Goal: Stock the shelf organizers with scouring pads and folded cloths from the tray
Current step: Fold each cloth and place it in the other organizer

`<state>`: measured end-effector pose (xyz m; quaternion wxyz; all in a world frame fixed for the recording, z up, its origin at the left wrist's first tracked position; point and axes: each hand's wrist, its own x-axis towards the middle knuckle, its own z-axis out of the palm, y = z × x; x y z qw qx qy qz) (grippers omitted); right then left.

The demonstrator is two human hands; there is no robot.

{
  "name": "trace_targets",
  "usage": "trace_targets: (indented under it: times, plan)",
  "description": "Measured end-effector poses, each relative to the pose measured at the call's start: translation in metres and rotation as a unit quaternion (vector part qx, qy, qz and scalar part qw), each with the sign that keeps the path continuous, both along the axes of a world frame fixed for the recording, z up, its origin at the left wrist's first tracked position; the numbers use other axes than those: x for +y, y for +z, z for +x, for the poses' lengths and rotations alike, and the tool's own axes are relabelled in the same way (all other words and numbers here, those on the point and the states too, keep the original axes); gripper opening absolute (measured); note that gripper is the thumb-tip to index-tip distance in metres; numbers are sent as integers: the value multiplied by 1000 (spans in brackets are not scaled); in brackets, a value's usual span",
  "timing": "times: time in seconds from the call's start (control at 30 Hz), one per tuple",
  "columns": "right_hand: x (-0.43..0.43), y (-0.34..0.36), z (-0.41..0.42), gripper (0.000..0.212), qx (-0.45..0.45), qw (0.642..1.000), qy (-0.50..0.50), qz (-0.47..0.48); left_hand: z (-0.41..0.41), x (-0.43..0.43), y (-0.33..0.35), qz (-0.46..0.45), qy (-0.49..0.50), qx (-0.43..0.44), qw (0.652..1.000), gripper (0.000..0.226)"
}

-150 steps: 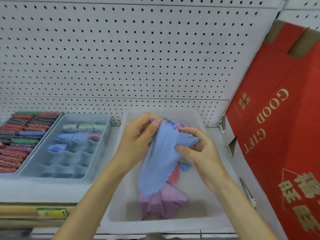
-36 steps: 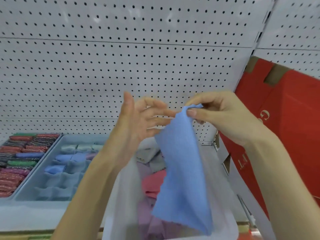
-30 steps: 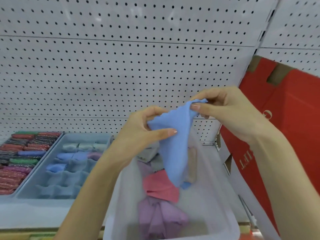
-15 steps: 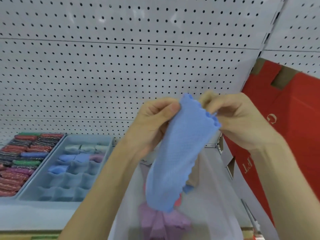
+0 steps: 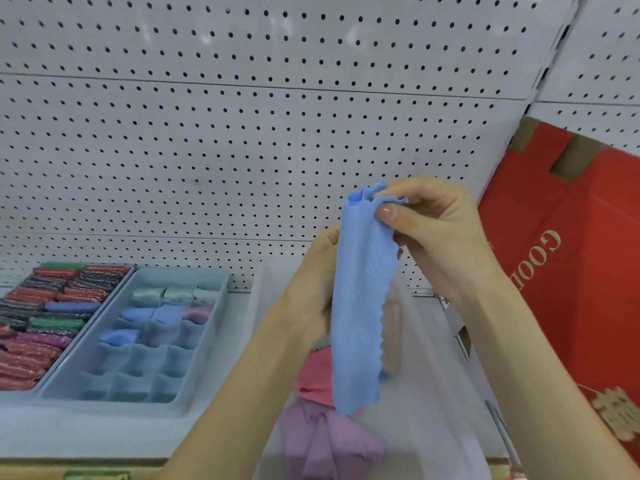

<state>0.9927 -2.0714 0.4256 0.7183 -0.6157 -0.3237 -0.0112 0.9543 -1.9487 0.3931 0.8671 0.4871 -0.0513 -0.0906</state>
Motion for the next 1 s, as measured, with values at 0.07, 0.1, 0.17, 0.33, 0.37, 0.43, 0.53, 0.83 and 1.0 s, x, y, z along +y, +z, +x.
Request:
trace_targets:
  times: [0.07, 0.1, 0.17, 0.33, 0.37, 0.43, 0.53, 0.83, 1.0]
  plan:
    - [1, 1, 0, 18, 25, 998, -54, -11, 2, 6, -12, 15, 22, -17, 999, 29]
    - [2, 1, 0, 20, 29, 996, -81, -15, 2, 8, -16, 7, 9, -29, 1000, 40]
    - [3, 2, 0, 22, 26, 993, -118, -17, -1, 12, -18, -21, -36, -47, 998, 61]
    - [4, 2, 1, 14, -5, 989, -144, -44, -3, 11, -30, 41, -105, -110, 987, 40]
    - [4, 2, 1, 14, -7, 988, -146, -47, -3, 11, -31, 40, -111, -105, 987, 36]
    - [5, 1, 0, 13, -3, 988, -148, -43, -5, 10, -34, 26, -141, -101, 985, 32]
    - [5, -2, -1, 12, 4, 986, -161, -37, -8, 9, -35, 5, -182, -89, 979, 35]
    - [-4, -17, 3, 11, 54, 976, -204, -59, -15, 8, -41, 34, -126, -40, 991, 21]
    - [-24, -69, -6, 49, 226, 956, -73, -171, -14, 18, -37, 51, -1, -26, 998, 22]
